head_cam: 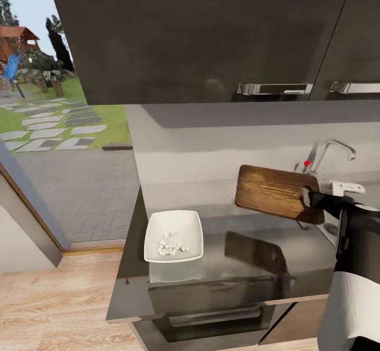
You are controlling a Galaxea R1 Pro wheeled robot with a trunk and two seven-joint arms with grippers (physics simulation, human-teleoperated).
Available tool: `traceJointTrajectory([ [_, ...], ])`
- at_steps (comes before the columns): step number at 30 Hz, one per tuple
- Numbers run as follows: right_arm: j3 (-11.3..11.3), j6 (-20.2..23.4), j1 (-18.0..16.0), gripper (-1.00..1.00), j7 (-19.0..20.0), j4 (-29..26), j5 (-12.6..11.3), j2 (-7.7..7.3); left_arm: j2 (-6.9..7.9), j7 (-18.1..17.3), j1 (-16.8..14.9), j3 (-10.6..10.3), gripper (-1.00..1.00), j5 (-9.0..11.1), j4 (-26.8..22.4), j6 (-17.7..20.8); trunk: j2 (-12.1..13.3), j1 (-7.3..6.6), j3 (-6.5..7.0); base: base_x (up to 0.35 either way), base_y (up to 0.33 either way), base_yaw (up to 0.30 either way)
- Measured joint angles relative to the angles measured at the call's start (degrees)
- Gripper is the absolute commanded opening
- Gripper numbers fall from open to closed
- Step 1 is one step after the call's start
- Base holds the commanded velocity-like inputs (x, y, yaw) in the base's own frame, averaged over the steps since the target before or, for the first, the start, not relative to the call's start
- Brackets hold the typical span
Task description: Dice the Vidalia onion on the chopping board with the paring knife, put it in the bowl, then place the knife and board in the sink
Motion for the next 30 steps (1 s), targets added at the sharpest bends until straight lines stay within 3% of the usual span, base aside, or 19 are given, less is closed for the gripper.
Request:
traceJointTrajectory([
  [2, -2.8, -0.1, 0.0, -1.00, -2.1, 0.0, 0.1, 0.00, -0.15, 0.0, 0.0, 0.0, 1.00, 0.0, 0.0, 0.0, 0.0, 0.00, 0.00, 0.000, 0.000, 0.000],
  [6, -5.7, 0.0, 0.0, -1.00, -5.5, 0.0, -0.2, 0.14, -0.33, 0.0, 0.0, 0.0, 1.00, 0.0, 0.0, 0.0, 0.0, 0.00, 0.00, 0.000, 0.000, 0.000],
  [16, -6.2, 0.0, 0.0, -1.00, -17.2, 1.6, -0.6, 1.45, -0.37, 0.0, 0.0, 0.0, 1.00, 0.0, 0.0, 0.1, 0.0, 0.00, 0.00, 0.000, 0.000, 0.000],
  [18, -6.3, -1.0, 0.0, -1.00, -20.3, 2.3, -0.5, 1.59, -0.37, 0.1, 0.0, 0.0, 1.00, 0.0, 0.0, 0.1, 0.0, 0.00, 0.00, 0.000, 0.000, 0.000],
  [19, -6.6, -3.6, 0.0, -1.00, -24.1, 3.2, -1.0, 1.64, -0.37, 0.0, 0.0, 0.0, 1.00, 0.0, 0.0, 0.1, 0.0, 0.00, 0.00, 0.000, 0.000, 0.000],
  [20, -6.7, -5.3, 0.0, -1.00, -27.3, 3.8, -1.6, 1.65, -0.37, 0.0, 0.0, 0.0, 1.00, 0.0, 0.0, 0.1, 0.0, 0.00, 0.00, 0.000, 0.000, 0.000],
  [22, -6.7, -7.3, 0.0, -1.00, -32.7, 5.3, -6.0, 1.71, -0.38, 0.0, 0.0, 0.0, 1.00, 0.0, 0.1, 0.1, 0.0, 0.00, 0.00, 0.000, 0.000, 0.000],
  [27, -6.8, -8.8, 0.0, -1.00, -41.5, 6.9, -15.8, 1.64, -0.38, 0.0, 0.0, 0.0, 1.00, 0.1, 0.1, 0.1, 0.0, 0.00, 0.00, 0.000, 0.000, 0.000],
  [30, -6.9, -10.9, 0.0, -1.00, -44.9, 7.1, -18.5, 1.53, -0.39, 0.0, 0.0, 0.0, 1.00, 0.1, 0.2, 0.1, 0.0, 0.00, 0.00, 0.000, 0.000, 0.000],
])
